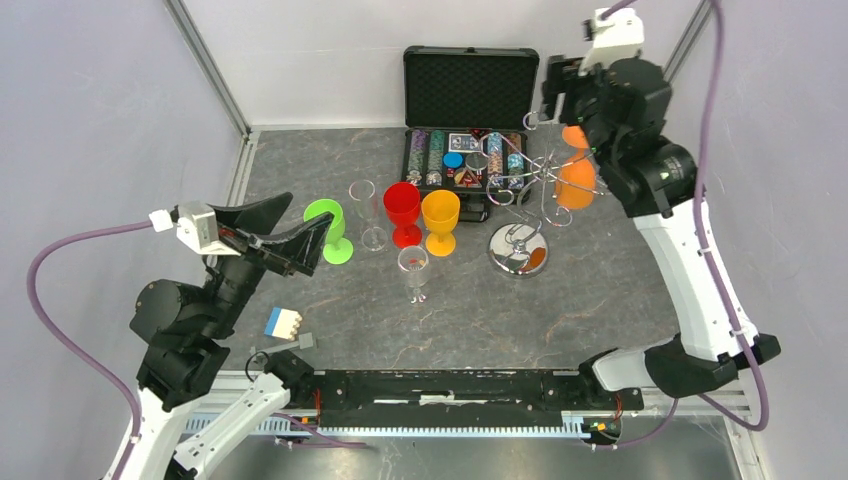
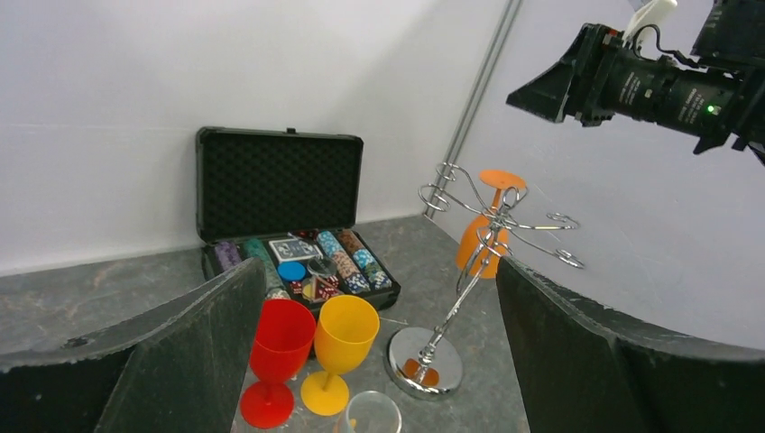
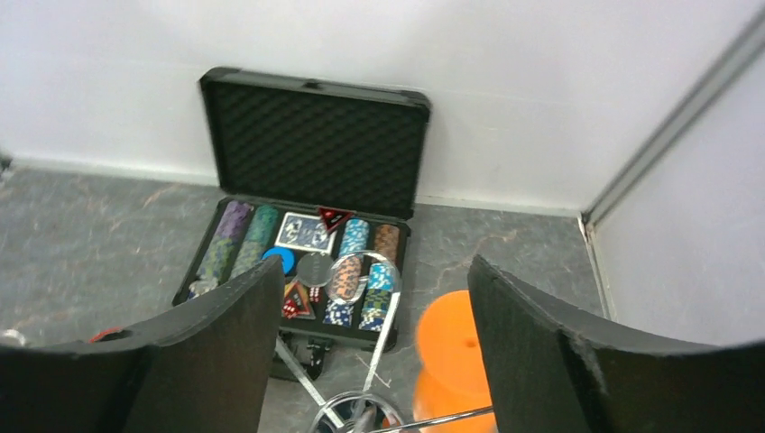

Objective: Take the wine glass off the wine glass rack

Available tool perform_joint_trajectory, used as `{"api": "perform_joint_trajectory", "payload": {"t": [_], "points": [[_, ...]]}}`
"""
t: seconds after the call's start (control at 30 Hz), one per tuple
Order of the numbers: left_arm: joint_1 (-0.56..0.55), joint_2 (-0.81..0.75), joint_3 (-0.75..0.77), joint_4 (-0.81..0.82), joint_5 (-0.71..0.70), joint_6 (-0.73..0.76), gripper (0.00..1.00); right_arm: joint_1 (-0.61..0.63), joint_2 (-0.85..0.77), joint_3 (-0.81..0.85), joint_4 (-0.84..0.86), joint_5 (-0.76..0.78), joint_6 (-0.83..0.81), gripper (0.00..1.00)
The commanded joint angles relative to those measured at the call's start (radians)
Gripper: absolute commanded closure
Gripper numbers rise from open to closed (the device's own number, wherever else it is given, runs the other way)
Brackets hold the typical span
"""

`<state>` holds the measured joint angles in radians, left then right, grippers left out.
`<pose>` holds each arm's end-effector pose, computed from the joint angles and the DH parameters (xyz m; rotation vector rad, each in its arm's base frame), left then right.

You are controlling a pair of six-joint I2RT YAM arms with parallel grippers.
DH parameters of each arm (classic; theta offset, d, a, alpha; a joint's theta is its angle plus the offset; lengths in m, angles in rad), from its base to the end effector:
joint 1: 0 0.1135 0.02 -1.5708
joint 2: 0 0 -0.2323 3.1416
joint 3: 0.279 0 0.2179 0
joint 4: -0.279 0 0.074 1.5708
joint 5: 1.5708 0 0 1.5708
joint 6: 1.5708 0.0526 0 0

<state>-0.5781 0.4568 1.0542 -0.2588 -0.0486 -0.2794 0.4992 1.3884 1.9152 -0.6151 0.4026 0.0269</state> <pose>0.0603 -0.0363 0.4254 0.1451 1.2558 -0.7139 0.2300 0.1019 0.4883 -0.0850 1.6502 0.0666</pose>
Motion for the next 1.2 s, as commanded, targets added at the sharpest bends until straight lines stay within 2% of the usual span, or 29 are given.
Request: {"api": "perform_joint_trajectory", "payload": {"t": [0.0,0.13,0.3,0.5,0.7,1.17], "points": [[-0.001,0.023,-0.016,0.032,0.044,-0.059,0.00,-0.208,-0.051,-0.040,0.025,-0.192,0.168,0.24],[0.000,0.036,-0.025,0.038,0.071,-0.069,0.00,-0.402,-0.071,-0.145,0.040,-0.431,0.283,0.30],[0.000,0.039,-0.034,0.037,0.077,-0.075,0.00,-0.541,-0.140,-0.328,0.128,-0.572,0.406,0.42],[0.000,0.027,-0.043,0.052,0.085,-0.076,0.00,-0.567,-0.154,-0.409,0.156,-0.609,0.438,0.50],[-0.001,0.019,-0.049,0.053,0.078,-0.081,0.00,-0.571,-0.168,-0.454,0.191,-0.616,0.459,0.54],[0.000,0.018,-0.054,0.053,0.075,-0.084,0.00,-0.580,-0.220,-0.548,0.248,-0.620,0.585,0.55]]}}
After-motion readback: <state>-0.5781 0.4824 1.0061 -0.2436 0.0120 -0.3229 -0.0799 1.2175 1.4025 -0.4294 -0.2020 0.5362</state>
